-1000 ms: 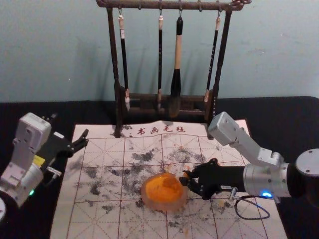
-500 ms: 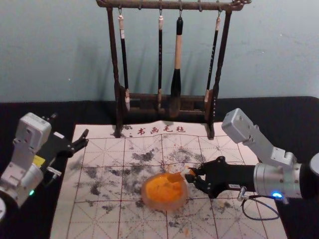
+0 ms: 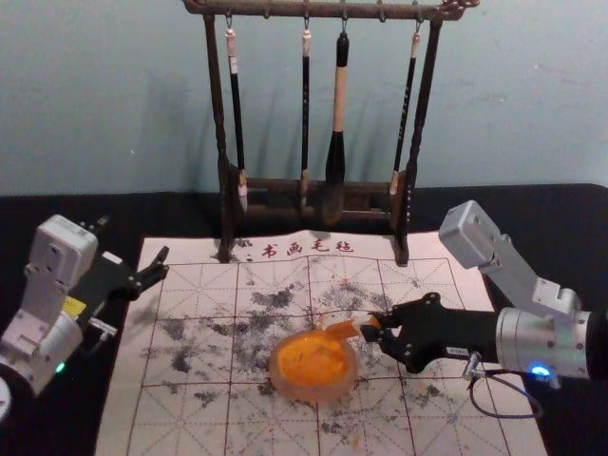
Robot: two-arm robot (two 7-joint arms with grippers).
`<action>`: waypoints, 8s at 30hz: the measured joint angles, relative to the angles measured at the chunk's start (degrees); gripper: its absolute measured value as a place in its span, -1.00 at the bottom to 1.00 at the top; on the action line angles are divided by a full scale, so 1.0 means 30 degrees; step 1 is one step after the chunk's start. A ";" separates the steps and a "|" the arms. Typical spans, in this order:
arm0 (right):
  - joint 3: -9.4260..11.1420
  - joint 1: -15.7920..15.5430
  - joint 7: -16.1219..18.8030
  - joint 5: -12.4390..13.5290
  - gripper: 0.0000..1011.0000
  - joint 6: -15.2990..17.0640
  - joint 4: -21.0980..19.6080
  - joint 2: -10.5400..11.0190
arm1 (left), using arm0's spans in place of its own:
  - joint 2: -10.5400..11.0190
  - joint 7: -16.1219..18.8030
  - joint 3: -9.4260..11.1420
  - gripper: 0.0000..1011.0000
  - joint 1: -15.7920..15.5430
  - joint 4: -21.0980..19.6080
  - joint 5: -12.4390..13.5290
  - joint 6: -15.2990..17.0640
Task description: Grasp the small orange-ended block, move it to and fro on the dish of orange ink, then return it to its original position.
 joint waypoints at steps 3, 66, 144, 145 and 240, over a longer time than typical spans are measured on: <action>0.0237 -0.0196 -0.0214 0.0136 -0.78 -0.0001 -0.0321 0.0181 | 0.0001 0.0000 -0.0001 0.98 0.0000 0.0001 0.0000 0.0000; 0.3765 -0.4276 -0.2513 0.2532 -0.78 0.0976 -0.2504 0.3057 | 0.0001 0.0000 0.0000 0.98 -0.0001 0.0001 0.0000 0.0000; -0.0770 0.2210 0.0812 -0.0786 -0.78 0.4901 0.0577 0.1761 | 0.0001 0.0000 0.0000 0.98 0.0001 0.0001 0.0000 0.0000; -0.0770 0.2210 0.0812 -0.0785 -0.78 0.4900 0.0577 0.1761 | 0.0001 0.0000 -0.0001 0.98 0.0000 0.0002 0.0000 -0.0001; 0.5424 -0.5438 -1.4737 -0.4074 0.98 -0.2368 0.0073 -0.3408 | 0.0001 0.0000 0.0000 0.98 0.0000 0.0002 0.0000 0.0000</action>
